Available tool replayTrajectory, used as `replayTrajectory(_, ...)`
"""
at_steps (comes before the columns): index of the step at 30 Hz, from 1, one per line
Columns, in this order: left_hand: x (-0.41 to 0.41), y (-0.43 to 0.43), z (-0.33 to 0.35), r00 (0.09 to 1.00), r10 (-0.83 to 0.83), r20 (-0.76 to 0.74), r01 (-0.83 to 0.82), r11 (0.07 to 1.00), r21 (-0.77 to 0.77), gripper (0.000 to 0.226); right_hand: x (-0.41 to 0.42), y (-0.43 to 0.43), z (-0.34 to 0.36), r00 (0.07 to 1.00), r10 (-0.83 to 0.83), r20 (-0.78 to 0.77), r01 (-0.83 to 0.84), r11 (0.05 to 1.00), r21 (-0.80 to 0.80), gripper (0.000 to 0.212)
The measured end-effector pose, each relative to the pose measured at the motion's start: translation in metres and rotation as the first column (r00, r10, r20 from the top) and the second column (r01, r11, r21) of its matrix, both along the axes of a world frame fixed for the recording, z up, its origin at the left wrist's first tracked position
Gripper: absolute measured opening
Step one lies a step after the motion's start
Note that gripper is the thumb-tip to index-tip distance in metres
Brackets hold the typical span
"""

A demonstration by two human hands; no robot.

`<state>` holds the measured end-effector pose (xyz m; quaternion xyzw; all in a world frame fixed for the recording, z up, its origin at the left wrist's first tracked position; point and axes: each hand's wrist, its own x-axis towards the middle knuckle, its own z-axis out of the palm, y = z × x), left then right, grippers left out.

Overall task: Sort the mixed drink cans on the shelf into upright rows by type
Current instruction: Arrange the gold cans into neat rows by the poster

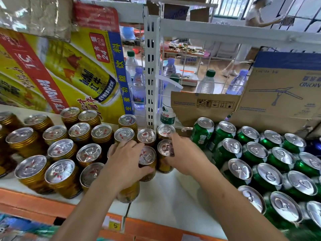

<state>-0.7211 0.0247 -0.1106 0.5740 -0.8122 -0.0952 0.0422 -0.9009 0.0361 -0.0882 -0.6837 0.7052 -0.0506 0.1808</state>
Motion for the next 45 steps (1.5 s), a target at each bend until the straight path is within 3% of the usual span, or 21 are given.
replayTrajectory(7, 0.004, 0.0, -0.008, 0.975, 0.072, -0.211, -0.072, 0.997, 0.01, 0.062, -0.004, 0.003, -0.014, 0.968, -0.144, 0.207, 0.158, 0.986, -0.052, 0.049)
replayTrajectory(14, 0.006, 0.003, -0.012, 0.965, 0.031, -0.259, -0.05, 0.997, -0.064, 0.062, -0.001, 0.015, -0.032, 0.859, -0.263, 0.439, 0.323, 0.944, -0.068, 0.049)
replayTrajectory(26, 0.009, 0.004, -0.018, 0.935, 0.051, -0.35, -0.079, 0.995, -0.066, 0.057, -0.008, 0.024, -0.027, 0.876, -0.231, 0.424, 0.283, 0.957, -0.063, 0.051)
replayTrajectory(34, 0.006, 0.006, -0.01, 0.953, 0.053, -0.298, -0.077, 0.995, -0.07, 0.062, -0.007, 0.036, -0.032, 0.894, -0.216, 0.392, 0.26, 0.964, -0.062, 0.059)
replayTrajectory(40, 0.005, 0.007, -0.008, 0.957, 0.08, -0.279, -0.088, 0.996, -0.015, 0.082, -0.01, 0.043, -0.027, 0.879, -0.203, 0.431, 0.231, 0.973, -0.013, 0.059)
replayTrajectory(45, 0.006, 0.005, -0.006, 0.953, 0.085, -0.291, -0.08, 0.996, 0.028, 0.076, -0.01, 0.044, -0.026, 0.867, -0.198, 0.456, 0.229, 0.973, -0.012, 0.059)
